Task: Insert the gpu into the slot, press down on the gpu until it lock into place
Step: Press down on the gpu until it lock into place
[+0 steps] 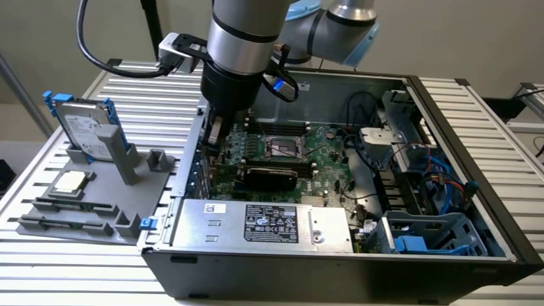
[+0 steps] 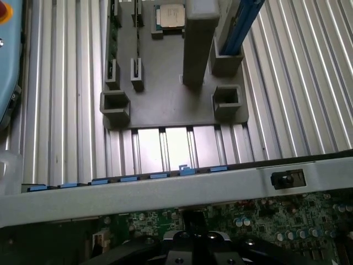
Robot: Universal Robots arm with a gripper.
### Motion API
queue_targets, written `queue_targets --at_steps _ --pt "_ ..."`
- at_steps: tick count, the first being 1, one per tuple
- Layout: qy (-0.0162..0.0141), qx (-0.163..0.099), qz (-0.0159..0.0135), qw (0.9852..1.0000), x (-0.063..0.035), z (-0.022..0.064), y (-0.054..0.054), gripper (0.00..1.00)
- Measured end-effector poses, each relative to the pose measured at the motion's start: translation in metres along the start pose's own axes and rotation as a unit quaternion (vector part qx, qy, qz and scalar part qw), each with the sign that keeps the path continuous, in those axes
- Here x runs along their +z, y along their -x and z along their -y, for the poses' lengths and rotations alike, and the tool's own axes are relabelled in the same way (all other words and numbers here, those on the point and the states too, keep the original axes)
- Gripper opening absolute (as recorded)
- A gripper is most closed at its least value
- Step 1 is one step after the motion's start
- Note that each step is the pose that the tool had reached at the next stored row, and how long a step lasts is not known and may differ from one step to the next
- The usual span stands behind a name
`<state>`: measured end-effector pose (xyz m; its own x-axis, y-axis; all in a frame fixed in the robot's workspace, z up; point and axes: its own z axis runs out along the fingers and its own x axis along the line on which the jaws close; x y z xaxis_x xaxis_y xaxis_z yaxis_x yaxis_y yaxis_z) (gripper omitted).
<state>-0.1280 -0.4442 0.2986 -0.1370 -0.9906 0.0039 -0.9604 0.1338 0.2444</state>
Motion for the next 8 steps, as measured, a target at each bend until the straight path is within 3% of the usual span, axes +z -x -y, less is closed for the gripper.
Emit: queue_targets --at_steps 8 --pt "0.0035 0.001 -0.0015 1.0 0.0 -0.0001 0.0012 0.11"
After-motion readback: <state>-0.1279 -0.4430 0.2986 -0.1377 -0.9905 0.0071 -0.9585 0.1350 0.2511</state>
